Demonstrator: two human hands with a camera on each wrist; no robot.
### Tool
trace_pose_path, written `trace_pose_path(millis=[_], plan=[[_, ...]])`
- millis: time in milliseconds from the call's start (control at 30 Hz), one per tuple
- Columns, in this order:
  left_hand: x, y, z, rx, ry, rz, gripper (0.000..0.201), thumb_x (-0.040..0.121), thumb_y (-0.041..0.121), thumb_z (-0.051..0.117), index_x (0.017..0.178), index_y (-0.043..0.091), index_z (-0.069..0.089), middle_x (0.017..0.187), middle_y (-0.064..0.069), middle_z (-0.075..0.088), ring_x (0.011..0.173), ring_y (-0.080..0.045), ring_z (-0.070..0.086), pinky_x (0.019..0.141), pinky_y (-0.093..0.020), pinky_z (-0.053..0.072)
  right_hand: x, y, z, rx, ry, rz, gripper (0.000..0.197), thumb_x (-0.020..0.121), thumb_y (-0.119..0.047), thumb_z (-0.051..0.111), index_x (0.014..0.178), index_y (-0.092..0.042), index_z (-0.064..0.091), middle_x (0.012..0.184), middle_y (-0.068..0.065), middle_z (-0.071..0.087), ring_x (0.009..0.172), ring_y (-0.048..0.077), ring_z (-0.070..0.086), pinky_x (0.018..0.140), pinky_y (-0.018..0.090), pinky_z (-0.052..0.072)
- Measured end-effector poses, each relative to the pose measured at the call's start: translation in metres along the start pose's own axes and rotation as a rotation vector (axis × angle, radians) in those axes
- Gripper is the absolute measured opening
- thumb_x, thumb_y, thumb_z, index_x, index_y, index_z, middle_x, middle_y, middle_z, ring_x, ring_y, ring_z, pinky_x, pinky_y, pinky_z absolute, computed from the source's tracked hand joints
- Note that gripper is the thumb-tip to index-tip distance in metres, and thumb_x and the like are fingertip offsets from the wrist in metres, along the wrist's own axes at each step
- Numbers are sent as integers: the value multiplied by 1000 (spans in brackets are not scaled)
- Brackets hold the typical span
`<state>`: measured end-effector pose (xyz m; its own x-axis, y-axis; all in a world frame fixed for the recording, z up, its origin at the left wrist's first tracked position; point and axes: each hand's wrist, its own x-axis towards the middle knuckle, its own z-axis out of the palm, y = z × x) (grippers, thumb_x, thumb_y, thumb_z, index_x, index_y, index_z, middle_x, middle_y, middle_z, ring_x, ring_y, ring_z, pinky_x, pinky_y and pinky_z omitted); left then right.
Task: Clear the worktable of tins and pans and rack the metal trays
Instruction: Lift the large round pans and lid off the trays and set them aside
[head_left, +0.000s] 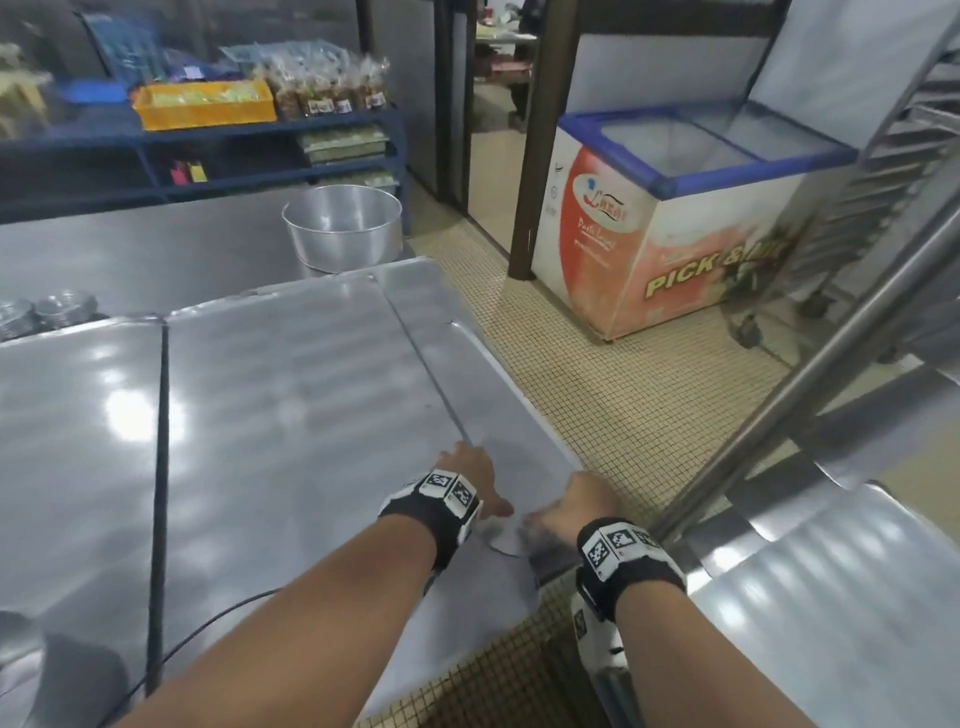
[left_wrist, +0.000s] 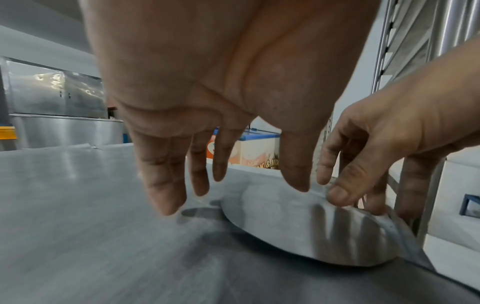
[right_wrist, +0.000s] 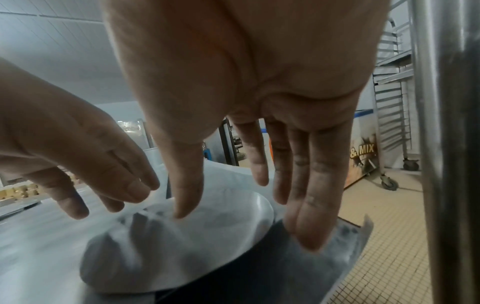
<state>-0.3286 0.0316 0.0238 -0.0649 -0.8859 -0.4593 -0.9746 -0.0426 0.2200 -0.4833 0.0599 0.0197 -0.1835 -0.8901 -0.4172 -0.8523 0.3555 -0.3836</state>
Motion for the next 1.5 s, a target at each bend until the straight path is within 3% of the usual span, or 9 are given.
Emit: trace_pose_path(millis=[100, 333, 633, 833, 933, 1100, 1233, 1367, 1500], plan=[[13, 9, 7, 79, -7, -22, 109, 64, 68, 79, 141, 2, 39, 137, -17, 41, 126, -38, 43, 106, -46, 44, 6, 5, 4, 64, -12, 19, 51, 59, -47, 86, 94, -15, 68, 84, -1, 71, 76, 18, 69, 61, 26, 56], [24, 16, 14, 94, 35, -40, 108, 56, 62, 85, 136, 4, 43, 134, -14, 41, 123, -33, 45, 101, -39, 48, 13, 12, 9, 187, -12, 64, 64, 55, -35, 94, 105, -11, 63, 97, 3, 70, 88, 23, 69, 74, 37, 61], [17, -1, 3, -213, 116, -82, 83, 71, 43, 86, 134, 6, 47, 132, -11, 44, 120, -30, 56, 101, -37, 48, 8, 8, 7, 215, 67, 41, 78, 52, -36, 95, 116, -13, 56, 112, 3, 67, 103, 26, 65, 84, 38, 57], [-1, -35, -16, -363, 306, -80, 51, 78, 30, 82, 118, 9, 60, 123, -11, 54, 112, -28, 58, 96, -33, 47, 0, -15, 7, 302, 137, -72, 68, 63, -28, 92, 115, -16, 49, 117, 5, 63, 101, 27, 65, 84, 39, 56], [-19, -55, -31, -427, 380, -99, 46, 77, 24, 81, 116, 8, 61, 121, -11, 55, 112, -27, 57, 95, -33, 48, -9, -36, 15, 362, 172, -146, 66, 66, -24, 90, 116, -17, 47, 120, 8, 61, 105, 31, 65, 86, 40, 54], [-60, -104, -55, -477, 476, -159, 43, 76, 19, 81, 112, 10, 60, 117, -11, 55, 110, -30, 58, 92, -36, 51, -33, -87, 37, 426, 202, -284, 60, 58, -24, 89, 98, -19, 44, 90, -1, 54, 84, 30, 64, 68, 48, 60], [-100, -155, -69, -503, 539, -230, 43, 77, 20, 80, 113, 10, 60, 119, -12, 55, 111, -31, 58, 93, -36, 51, -59, -135, 54, 428, 188, -404, 63, 56, -24, 90, 102, -16, 48, 96, 5, 57, 92, 31, 62, 72, 46, 59], [-144, -210, -78, -563, 597, -326, 41, 76, 21, 77, 113, 12, 60, 117, -11, 56, 104, -32, 61, 89, -36, 54, -90, -185, 72, 401, 132, -521, 61, 57, -23, 90, 102, -17, 49, 95, 6, 61, 88, 27, 61, 73, 34, 53], [-190, -264, -77, -636, 653, -371, 32, 76, 18, 71, 106, 17, 59, 110, -11, 65, 101, -29, 64, 86, -39, 57, -122, -229, 102, 420, 45, -620, 62, 49, -29, 91, 93, -29, 47, 88, -2, 61, 76, 24, 66, 63, 41, 60]])
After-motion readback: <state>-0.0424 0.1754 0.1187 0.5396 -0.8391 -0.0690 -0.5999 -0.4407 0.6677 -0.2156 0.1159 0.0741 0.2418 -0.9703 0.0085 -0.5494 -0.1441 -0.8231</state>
